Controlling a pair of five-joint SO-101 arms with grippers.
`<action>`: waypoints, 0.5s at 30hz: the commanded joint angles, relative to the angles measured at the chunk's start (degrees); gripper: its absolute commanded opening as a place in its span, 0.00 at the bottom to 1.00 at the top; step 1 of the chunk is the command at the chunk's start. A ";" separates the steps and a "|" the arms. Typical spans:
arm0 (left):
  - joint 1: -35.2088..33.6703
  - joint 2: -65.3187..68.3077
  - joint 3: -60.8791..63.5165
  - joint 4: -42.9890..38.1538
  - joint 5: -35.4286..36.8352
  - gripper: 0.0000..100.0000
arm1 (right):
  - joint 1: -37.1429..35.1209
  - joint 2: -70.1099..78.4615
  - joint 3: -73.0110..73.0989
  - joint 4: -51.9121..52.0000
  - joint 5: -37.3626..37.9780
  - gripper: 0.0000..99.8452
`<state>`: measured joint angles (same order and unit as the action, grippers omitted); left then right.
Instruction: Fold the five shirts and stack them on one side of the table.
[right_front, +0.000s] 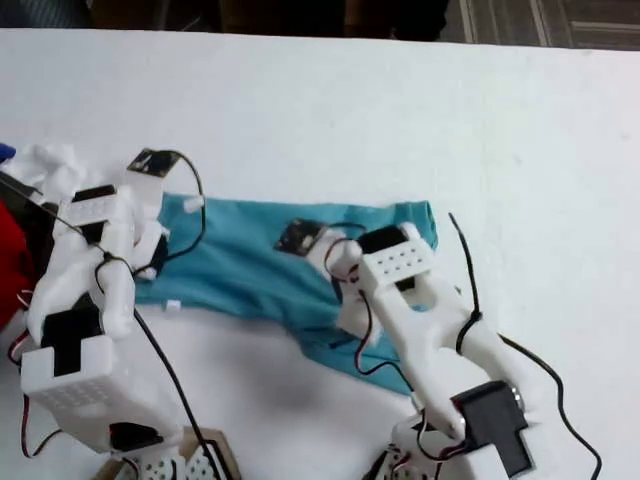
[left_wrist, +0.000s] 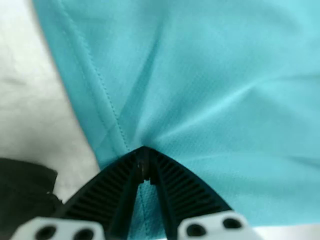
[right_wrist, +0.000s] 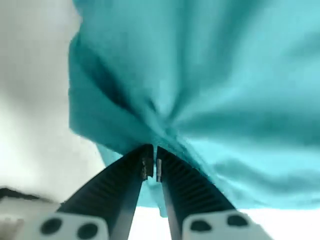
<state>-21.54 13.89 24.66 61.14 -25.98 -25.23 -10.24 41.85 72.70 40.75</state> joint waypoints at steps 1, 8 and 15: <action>-0.26 0.79 -0.57 -2.29 -0.09 0.03 | 0.04 -3.21 4.66 -2.68 0.97 0.02; -0.26 0.79 -0.57 -2.29 -0.09 0.03 | -0.84 -4.00 7.56 3.38 1.41 0.02; -0.26 0.79 -0.57 -2.29 -0.09 0.03 | -1.27 -17.89 7.56 8.04 1.41 0.02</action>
<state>-21.54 13.89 24.66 61.14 -25.98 -26.02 -20.62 49.49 78.15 41.36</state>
